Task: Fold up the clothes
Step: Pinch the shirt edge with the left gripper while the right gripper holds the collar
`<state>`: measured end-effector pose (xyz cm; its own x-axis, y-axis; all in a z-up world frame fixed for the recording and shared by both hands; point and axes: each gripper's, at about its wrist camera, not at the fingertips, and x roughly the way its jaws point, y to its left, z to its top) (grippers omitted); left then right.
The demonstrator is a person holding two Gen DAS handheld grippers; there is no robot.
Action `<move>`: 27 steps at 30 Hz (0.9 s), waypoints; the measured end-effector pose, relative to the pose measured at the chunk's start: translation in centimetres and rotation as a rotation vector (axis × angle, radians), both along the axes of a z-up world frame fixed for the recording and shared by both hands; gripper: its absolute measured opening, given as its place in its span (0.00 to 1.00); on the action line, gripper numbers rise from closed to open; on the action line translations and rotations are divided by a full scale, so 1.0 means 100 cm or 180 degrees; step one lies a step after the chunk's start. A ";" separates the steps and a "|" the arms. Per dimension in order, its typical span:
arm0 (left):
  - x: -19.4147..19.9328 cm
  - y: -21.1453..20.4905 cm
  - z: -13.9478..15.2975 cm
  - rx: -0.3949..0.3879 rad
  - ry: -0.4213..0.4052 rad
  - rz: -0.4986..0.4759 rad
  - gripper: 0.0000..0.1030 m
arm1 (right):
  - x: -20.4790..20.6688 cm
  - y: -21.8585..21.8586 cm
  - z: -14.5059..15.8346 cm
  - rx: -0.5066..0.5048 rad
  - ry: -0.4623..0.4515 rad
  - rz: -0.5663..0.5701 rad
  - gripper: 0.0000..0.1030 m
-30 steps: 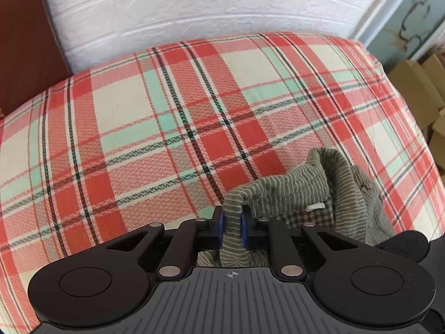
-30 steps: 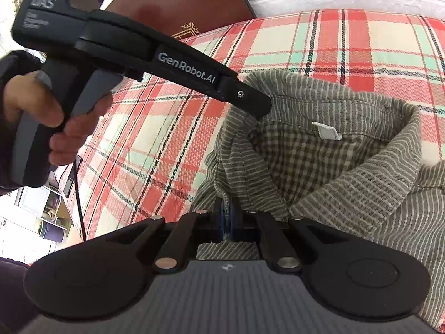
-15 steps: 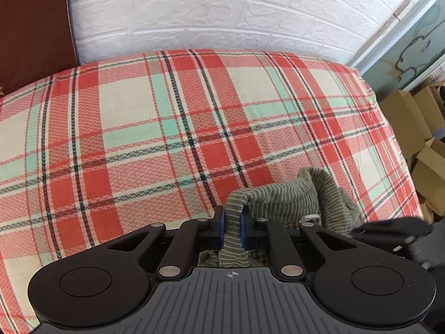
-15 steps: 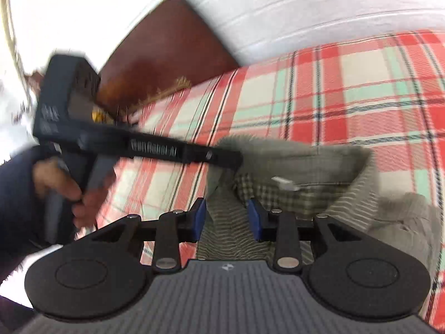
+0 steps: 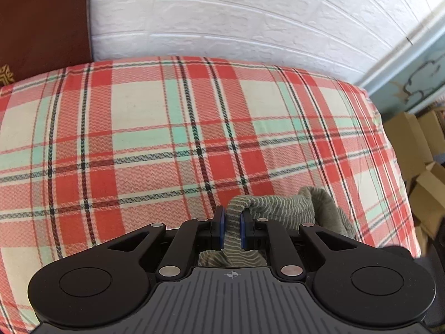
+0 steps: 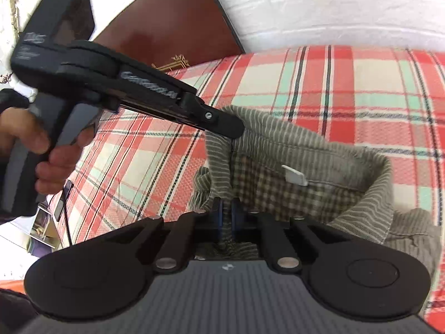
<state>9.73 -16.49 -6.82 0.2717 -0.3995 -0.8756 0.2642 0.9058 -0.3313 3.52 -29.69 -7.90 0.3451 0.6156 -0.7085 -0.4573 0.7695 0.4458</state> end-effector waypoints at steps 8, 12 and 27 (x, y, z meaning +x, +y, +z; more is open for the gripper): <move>-0.005 0.002 -0.009 -0.0038 0.0153 -0.0003 0.08 | -0.022 0.013 0.003 -0.0268 -0.0205 0.0219 0.05; -0.003 0.007 -0.010 -0.0079 0.0184 0.0071 0.12 | -0.026 0.012 -0.002 -0.0270 -0.0128 0.0194 0.10; 0.007 0.008 -0.014 -0.0077 0.0173 0.0259 0.14 | -0.036 0.012 -0.007 -0.0552 -0.0220 0.0333 0.06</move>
